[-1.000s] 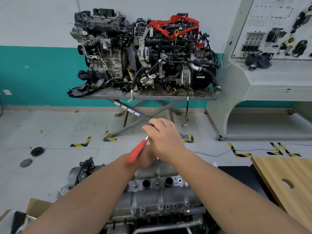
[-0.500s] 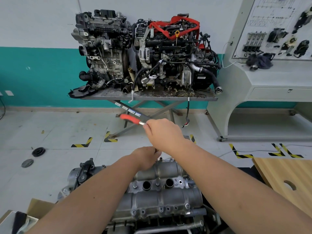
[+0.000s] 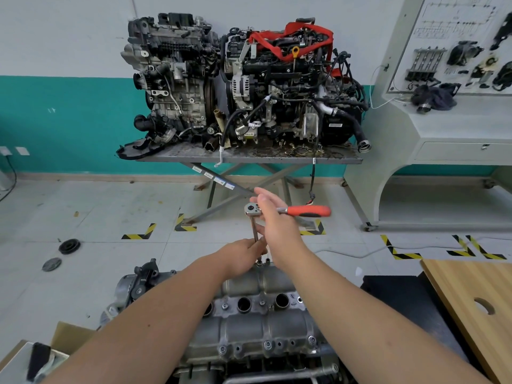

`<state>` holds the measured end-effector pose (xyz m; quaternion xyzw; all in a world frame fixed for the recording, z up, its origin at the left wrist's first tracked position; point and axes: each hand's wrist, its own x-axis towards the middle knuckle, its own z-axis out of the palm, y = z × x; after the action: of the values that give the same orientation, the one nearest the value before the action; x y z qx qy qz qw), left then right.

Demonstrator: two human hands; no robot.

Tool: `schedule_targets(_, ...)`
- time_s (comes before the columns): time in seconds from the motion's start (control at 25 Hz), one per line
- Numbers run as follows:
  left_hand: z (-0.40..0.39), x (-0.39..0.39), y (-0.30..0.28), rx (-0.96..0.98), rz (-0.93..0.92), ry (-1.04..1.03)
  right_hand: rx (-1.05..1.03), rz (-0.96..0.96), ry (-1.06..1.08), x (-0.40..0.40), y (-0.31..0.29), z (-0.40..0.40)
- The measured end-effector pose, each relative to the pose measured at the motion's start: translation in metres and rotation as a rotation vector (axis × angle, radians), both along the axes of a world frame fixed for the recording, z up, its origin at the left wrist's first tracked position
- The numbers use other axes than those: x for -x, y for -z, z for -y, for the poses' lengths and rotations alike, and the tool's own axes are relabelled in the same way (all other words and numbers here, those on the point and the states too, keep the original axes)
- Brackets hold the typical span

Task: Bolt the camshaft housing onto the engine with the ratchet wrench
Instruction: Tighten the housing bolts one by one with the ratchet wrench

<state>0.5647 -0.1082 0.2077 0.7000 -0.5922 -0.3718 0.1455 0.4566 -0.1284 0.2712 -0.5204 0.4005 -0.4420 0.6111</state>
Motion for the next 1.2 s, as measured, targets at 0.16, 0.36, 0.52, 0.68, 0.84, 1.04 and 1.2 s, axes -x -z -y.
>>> schedule_targets(0.16,-0.005,-0.008,-0.013,-0.002,-0.090,-0.025,0.449,-0.169,0.022,0.002,0.008,-0.004)
schedule_targets(0.36,0.020,0.021,-0.025,0.026,0.291,-0.332,1.234,-0.513,0.093,0.007,0.019,0.004)
schedule_targets(0.52,0.003,-0.003,-0.028,0.237,0.120,-0.001,1.361,-0.870,0.098,0.013,0.006,0.006)
schedule_targets(0.68,-0.007,0.002,-0.020,0.128,0.035,0.128,1.320,-1.081,-0.037,0.022,-0.003,0.005)
schedule_targets(0.84,-0.004,-0.006,-0.010,0.029,-0.005,0.009,1.305,-1.184,-0.170,0.026,-0.011,0.010)
schedule_targets(1.04,-0.010,-0.005,-0.011,0.091,0.094,0.087,1.262,-1.275,-0.205,0.019,-0.024,0.010)
schedule_targets(1.2,-0.014,-0.004,-0.016,0.054,0.121,0.102,0.722,-1.208,-0.267,-0.001,-0.043,0.011)
